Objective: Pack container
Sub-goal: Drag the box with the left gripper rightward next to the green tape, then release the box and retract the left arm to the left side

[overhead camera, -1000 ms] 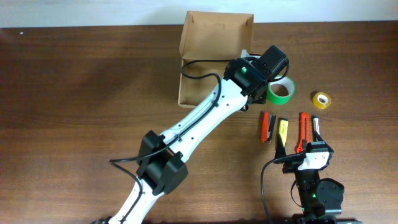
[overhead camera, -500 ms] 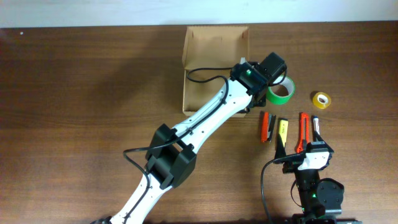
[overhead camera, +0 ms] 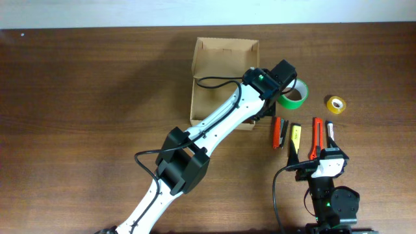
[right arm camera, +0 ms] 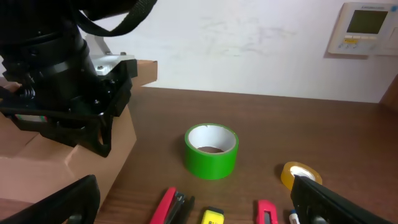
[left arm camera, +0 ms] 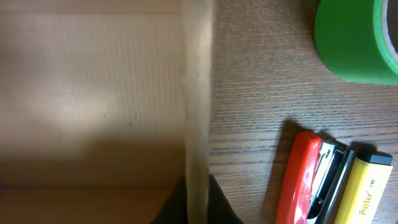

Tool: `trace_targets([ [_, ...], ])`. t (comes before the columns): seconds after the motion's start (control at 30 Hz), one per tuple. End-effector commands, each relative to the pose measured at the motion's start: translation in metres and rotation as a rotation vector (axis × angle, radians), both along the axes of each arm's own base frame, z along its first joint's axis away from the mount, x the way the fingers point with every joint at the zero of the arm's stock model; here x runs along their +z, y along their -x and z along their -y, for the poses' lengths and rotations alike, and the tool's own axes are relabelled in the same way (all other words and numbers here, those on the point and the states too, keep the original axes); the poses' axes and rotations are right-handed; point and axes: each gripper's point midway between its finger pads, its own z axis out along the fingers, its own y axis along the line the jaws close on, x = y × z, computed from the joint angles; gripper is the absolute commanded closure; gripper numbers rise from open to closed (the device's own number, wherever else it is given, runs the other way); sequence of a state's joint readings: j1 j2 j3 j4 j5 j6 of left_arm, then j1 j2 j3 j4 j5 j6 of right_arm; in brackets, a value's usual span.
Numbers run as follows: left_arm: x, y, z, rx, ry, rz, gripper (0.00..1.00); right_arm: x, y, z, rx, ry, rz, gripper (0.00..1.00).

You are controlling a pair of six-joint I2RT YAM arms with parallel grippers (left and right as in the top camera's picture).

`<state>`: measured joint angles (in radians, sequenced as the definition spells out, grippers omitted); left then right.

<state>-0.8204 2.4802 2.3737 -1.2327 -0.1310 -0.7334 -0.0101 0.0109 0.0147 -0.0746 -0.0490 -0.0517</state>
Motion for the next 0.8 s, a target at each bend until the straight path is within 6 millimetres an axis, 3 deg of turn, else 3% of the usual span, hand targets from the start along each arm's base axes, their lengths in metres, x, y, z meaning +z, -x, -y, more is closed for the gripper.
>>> trace_targets([
  [0.0, -0.001, -0.005, -0.001, 0.023, 0.009, -0.001, 0.87, -0.003, 0.0, -0.001, 0.0, -0.004, -0.002, 0.01],
  [0.1, -0.001, -0.006, -0.001, 0.023, 0.011, 0.001, 0.73, -0.003, 0.0, -0.001, 0.0, -0.004, -0.002, 0.01],
  [0.2, -0.001, -0.006, -0.001, 0.024, 0.007, 0.005, 0.66, -0.003, 0.0, -0.001, 0.0, -0.004, -0.001, 0.01],
  [0.53, 0.009, -0.02, -0.001, -0.026, -0.017, 0.083, 0.57, -0.003, 0.0, -0.001, 0.0, -0.004, -0.002, 0.01],
  [0.63, 0.025, -0.033, -0.003, -0.048, -0.038, 0.157, 0.56, -0.003, 0.0, -0.001, 0.0, -0.004, -0.002, 0.01],
  [0.77, 0.068, -0.05, -0.002, -0.079, -0.042, 0.282, 0.55, -0.003, 0.0, -0.001, 0.0, -0.004, -0.002, 0.01],
])
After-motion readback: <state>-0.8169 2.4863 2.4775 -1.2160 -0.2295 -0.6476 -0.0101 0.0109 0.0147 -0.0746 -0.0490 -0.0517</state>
